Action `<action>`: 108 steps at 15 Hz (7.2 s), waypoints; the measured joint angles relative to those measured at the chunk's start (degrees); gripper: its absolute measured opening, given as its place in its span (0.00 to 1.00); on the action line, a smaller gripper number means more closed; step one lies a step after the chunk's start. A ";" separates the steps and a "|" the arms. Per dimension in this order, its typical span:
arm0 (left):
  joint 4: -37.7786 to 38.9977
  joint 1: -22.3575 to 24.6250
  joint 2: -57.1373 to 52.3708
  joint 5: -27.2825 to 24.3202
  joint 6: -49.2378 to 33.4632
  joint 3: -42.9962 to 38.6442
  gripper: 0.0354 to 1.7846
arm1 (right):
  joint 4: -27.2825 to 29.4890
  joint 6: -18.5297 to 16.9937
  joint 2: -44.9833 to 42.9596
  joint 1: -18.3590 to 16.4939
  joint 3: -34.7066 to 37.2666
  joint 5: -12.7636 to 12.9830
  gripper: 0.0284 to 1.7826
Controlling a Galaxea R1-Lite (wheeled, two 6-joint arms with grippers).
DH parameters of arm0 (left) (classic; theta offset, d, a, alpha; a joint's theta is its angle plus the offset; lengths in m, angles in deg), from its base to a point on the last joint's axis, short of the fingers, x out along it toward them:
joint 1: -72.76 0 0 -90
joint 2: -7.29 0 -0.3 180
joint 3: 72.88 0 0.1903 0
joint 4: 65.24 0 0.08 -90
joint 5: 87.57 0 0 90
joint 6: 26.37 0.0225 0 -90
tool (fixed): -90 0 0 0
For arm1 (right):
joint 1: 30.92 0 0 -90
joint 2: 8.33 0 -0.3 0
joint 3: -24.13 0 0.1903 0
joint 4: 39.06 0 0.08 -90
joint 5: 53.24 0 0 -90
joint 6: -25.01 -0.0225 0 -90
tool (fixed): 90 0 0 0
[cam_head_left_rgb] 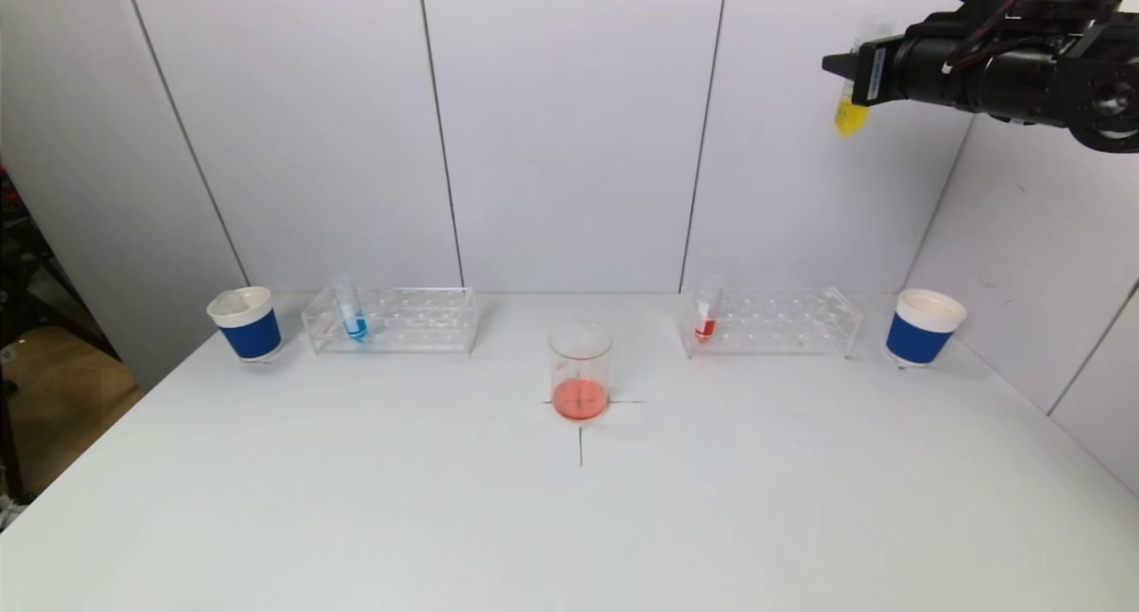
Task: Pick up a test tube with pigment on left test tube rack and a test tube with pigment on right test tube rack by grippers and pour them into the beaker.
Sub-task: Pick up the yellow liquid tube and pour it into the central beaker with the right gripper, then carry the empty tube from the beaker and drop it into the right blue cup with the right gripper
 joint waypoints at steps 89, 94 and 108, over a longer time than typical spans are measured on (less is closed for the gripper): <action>0.00 0.00 0.00 0.01 -0.02 0.00 0.99 | -40.68 97.91 30.71 17.68 7.75 -32.26 0.30; 0.00 0.00 0.00 0.01 0.02 0.00 0.99 | -39.73 97.05 30.62 17.73 7.67 -30.18 0.30; 0.00 -0.01 0.00 0.01 0.00 0.00 0.99 | -38.49 45.86 29.42 17.98 -1.66 -10.78 0.30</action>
